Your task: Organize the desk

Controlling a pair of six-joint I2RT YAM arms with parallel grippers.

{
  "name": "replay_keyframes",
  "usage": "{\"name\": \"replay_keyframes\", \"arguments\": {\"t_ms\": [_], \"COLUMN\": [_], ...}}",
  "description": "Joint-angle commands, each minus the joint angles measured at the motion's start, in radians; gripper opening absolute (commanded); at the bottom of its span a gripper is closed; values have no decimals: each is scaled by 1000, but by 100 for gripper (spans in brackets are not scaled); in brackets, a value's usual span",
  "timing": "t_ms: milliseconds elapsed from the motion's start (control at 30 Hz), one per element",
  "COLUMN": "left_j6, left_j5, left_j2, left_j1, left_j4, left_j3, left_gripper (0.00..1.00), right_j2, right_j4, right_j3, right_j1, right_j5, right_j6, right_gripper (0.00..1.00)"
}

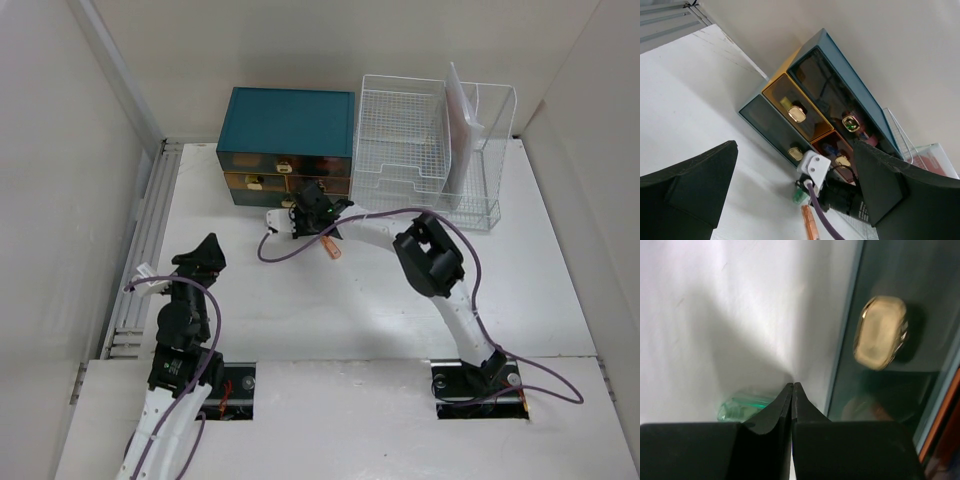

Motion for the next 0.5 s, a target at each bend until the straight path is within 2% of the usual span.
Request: {"name": "replay_keyframes", "arguments": {"t_ms": [0, 333, 467], "left_j6": [16, 16, 16], "left_j5": [10, 19, 40], "left_j2": [-12, 8, 74], "left_j1": [-2, -2, -2], "left_j4": [31, 62, 109], "left_j3": [30, 30, 30], "left_gripper": [100, 100, 100], "right_j2": [-88, -272, -339], "right_j4": [-27, -18, -8], "right_j3": [-94, -317, -418], "right_j1": [-5, -5, 6], "right_j5": [-4, -24, -24], "right_j6": [5, 63, 94], "right_gripper": [3, 3, 2]}}
